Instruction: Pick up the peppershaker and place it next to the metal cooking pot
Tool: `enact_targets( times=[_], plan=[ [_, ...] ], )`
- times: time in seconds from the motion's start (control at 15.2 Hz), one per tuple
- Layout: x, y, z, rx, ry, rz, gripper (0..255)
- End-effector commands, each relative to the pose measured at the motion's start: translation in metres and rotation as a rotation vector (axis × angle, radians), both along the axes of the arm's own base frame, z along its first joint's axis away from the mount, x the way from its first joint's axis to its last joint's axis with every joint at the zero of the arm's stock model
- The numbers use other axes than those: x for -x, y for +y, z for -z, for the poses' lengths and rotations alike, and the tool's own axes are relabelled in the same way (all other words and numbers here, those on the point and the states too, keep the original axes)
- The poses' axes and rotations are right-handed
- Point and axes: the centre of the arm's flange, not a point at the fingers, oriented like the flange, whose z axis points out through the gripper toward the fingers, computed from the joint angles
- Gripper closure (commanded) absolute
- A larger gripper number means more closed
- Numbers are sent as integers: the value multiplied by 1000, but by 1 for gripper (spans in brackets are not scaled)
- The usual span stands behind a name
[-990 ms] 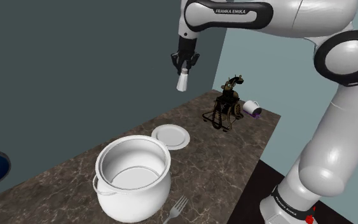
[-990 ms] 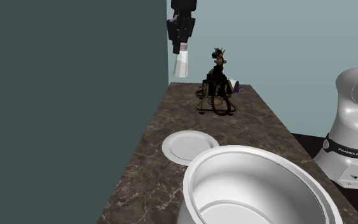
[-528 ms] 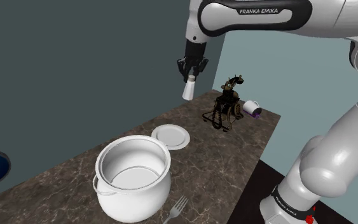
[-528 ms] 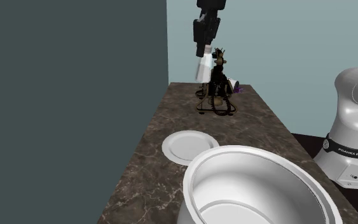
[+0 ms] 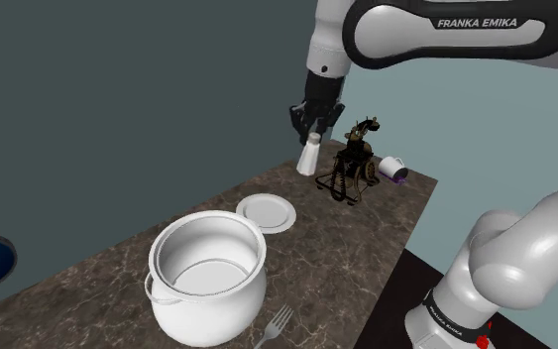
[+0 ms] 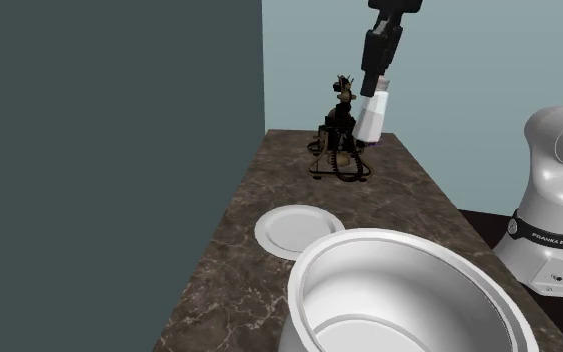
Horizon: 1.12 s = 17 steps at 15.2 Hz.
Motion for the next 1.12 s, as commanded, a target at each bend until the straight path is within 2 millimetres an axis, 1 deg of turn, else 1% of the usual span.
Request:
enact_targets(
  times=[0.0,0.26,0.33,1.06],
  plan=[
    [25,9,0,0,0,1,255],
    [74,28,0,0,0,1,255],
    [91,35,0,0,0,1,255],
    [91,35,58,0,0,1,255]
  ],
)
